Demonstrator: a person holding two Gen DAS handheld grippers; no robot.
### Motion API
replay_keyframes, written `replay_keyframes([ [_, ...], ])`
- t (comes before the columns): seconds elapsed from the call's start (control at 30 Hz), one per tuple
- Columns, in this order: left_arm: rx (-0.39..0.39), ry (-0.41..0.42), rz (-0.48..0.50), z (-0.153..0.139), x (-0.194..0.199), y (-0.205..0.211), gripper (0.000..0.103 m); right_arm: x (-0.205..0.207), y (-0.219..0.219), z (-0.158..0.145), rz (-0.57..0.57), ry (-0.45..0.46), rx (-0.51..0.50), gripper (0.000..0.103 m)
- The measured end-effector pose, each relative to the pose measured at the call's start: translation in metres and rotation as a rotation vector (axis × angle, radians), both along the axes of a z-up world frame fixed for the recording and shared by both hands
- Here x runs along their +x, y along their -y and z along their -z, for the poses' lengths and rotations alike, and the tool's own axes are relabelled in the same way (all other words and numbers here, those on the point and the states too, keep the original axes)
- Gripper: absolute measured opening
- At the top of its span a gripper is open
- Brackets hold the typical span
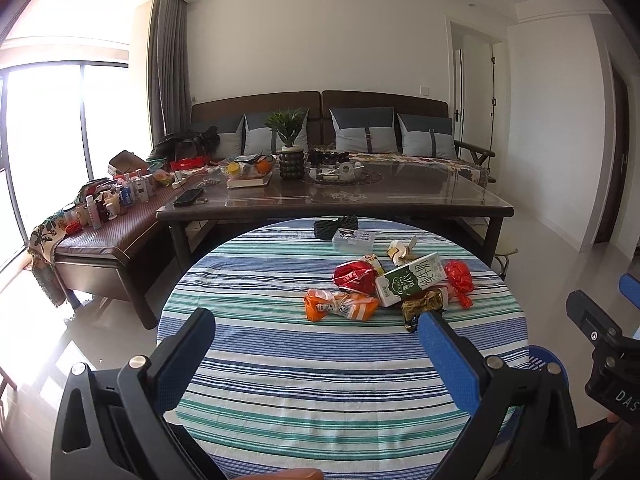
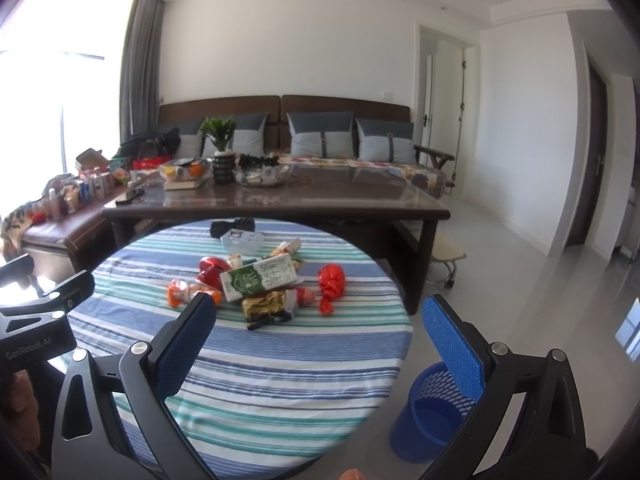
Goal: Collect trash
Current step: 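Grasp the red plastic bag with the right gripper while the left gripper grasps the orange snack bag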
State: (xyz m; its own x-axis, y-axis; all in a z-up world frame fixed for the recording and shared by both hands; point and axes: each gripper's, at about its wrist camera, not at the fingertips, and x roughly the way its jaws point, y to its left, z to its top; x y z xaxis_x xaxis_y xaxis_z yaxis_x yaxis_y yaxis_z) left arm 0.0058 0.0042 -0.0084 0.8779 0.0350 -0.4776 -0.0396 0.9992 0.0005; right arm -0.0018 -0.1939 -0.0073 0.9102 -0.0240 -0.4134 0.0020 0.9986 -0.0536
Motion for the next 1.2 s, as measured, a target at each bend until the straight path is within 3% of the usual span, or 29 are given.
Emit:
replay_keyframes([
  [0.1,0.003,0.013,0.006,0.001,0.0,-0.004,0.103,0.0,0.0,0.001,0.002,0.0,-0.002,0.103],
  [0.2,0.058,0.018,0.025,0.006,0.001,-0.006,0.103,0.001,0.001,0.002,0.006,-0.002,-0.001,0.103],
  [0.3,0.075,-0.021,0.012,0.017,0.008,-0.011,0.103,0.002,0.001,0.004,0.01,-0.007,-0.001,0.103],
  [0.57,0.002,-0.176,-0.035,0.062,0.036,-0.045,0.103,0.01,0.001,0.021,0.012,-0.04,-0.006,0.103],
  [0.67,-0.074,-0.252,0.002,0.079,0.05,-0.054,0.103,0.016,0.003,0.03,0.017,-0.061,-0.003,0.103],
  [0.73,-0.118,-0.284,0.048,0.088,0.059,-0.057,0.103,0.02,0.005,0.037,0.023,-0.078,-0.005,0.103],
  [0.83,-0.156,-0.265,0.211,0.092,0.078,-0.056,0.103,0.025,0.008,0.047,0.028,-0.104,-0.007,0.103],
  [0.97,-0.052,-0.285,0.378,0.096,0.122,-0.049,0.103,0.029,0.013,0.056,0.033,-0.13,-0.008,0.103],
  [1.2,0.128,-0.282,0.572,0.108,0.195,-0.038,0.103,0.04,0.022,0.073,0.04,-0.196,0.009,0.103],
])
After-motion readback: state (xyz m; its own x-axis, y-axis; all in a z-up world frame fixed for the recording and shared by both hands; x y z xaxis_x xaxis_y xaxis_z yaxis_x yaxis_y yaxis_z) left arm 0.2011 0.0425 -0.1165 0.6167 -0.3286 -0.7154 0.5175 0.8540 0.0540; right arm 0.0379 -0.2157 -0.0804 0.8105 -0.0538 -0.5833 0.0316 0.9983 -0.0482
